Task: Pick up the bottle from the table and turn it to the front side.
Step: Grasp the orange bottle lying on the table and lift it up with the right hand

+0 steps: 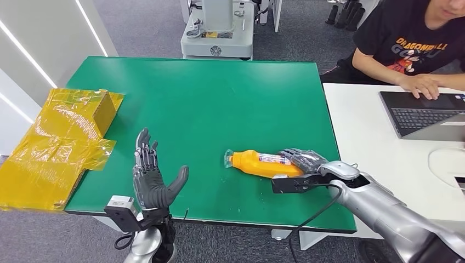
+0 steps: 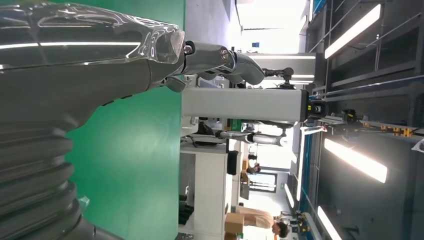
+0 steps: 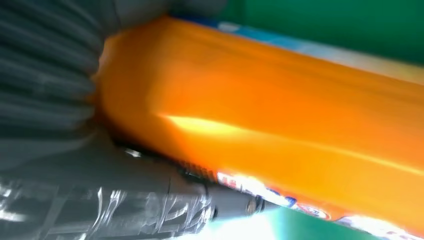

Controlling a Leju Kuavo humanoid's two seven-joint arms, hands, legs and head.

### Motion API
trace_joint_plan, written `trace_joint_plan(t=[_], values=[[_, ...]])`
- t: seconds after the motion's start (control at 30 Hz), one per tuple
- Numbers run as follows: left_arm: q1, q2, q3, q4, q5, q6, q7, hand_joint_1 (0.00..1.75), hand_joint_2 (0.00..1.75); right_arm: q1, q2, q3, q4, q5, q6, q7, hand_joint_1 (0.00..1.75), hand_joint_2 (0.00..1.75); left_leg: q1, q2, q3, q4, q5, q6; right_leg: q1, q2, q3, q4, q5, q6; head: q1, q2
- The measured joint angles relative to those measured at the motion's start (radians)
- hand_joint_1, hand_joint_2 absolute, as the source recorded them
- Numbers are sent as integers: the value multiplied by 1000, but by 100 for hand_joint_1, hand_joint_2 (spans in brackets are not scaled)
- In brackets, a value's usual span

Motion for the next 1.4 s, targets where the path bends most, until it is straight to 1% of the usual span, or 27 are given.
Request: trace_joint_plan(t=[0.33, 0.5, 0.6, 0.73, 0.83, 0.9, 1.13, 1.2, 1.27, 1.4], values=[[12, 0, -4, 0, -7, 2, 0, 0, 175, 13, 6, -32, 13, 14, -34, -17, 175, 175, 0, 0, 0, 0, 0, 0, 0, 0, 0, 0, 0, 0, 0, 0], [20, 0, -4, -2, -9, 7, 0, 0, 175, 36, 9, -65, 9, 28, -80, -25, 175, 175, 0, 0, -1, 0, 0, 0, 0, 0, 0, 0, 0, 0, 0, 0], [27, 0, -4, -7, -11, 12, 0, 0, 175, 68, 22, -101, 7, 31, -165, -16, 175, 175, 0, 0, -2, 0, 0, 0, 0, -1, -1, 0, 0, 0, 0, 0], [36, 0, -4, -14, -16, 20, 0, 0, 175, 121, 52, -174, -6, 14, -332, -26, 175, 175, 0, 0, -3, 0, 0, 0, 0, -1, -2, 0, 0, 0, 0, 0], [39, -1, -4, -17, -22, 24, 0, 0, 175, 160, 77, -255, -34, -25, -480, -77, 175, 175, 0, 0, -3, 0, 0, 0, 0, -1, -2, 0, 0, 0, 0, 0], [40, -3, -5, -17, -25, 24, 0, 0, 175, 188, 92, -314, -65, -52, -563, -116, 175, 175, 0, -1, -3, 0, 0, 0, 0, -1, -3, 0, -1, 0, 0, 0], [38, -12, -9, -15, -25, 12, 0, 0, 175, 324, 119, -482, -229, -88, -762, -204, 175, 175, 0, -2, -5, 0, -1, 0, 0, -2, -4, 0, -2, 1, 0, 0], [33, -15, -13, -10, -18, 0, 0, 0, 175, 365, 128, -519, -283, -78, -796, -239, 175, 175, 0, -2, -5, 0, -1, 0, 0, -2, -4, 0, -2, 2, 0, 0], [22, -17, -20, -2, -3, -30, 2, 0, 175, 404, 142, -556, -330, -63, -809, -280, 175, 175, 0, -2, -5, 0, -1, 0, 0, -1, -4, 0, -2, 2, 0, 0], [-11, -18, -41, 16, 40, -130, 28, 0, 175, 440, 177, -594, -387, -53, -812, -328, 175, 175, 0, -1, -5, 0, -1, 0, 0, -1, -5, 0, -2, 2, 0, 0]])
